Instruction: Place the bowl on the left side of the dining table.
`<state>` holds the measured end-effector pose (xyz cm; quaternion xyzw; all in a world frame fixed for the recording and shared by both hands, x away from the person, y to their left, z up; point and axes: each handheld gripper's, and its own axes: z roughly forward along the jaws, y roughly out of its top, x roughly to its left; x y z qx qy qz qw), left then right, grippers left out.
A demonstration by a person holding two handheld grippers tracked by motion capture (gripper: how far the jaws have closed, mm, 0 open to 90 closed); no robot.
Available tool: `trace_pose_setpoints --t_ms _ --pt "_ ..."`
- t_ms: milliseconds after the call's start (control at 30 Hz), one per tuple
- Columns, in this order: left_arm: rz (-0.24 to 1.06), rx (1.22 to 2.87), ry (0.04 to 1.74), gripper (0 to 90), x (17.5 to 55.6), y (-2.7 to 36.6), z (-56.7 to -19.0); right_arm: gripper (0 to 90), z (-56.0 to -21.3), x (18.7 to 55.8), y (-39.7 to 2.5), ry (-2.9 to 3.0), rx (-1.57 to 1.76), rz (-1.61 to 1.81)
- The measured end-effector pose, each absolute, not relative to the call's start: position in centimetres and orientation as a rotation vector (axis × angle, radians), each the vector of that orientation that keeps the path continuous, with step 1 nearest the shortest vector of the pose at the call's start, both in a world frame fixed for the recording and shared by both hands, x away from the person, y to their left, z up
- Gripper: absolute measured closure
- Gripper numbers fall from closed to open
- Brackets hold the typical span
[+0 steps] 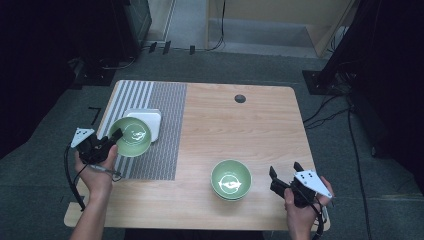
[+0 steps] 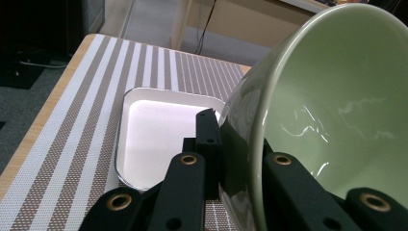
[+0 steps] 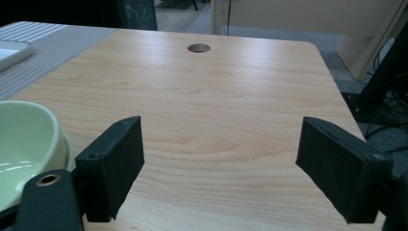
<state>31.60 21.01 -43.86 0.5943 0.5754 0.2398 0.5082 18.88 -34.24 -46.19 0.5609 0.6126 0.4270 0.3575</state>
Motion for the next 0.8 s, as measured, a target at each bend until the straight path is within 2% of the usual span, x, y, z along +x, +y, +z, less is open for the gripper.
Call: trace_pose_setpoints --t_ms 800 --pt "0.546 1.402 1.442 83.3 34.6 21.2 -44.3 16.5 -51.3 19.6 -39.2 1.588 1.568 0.992"
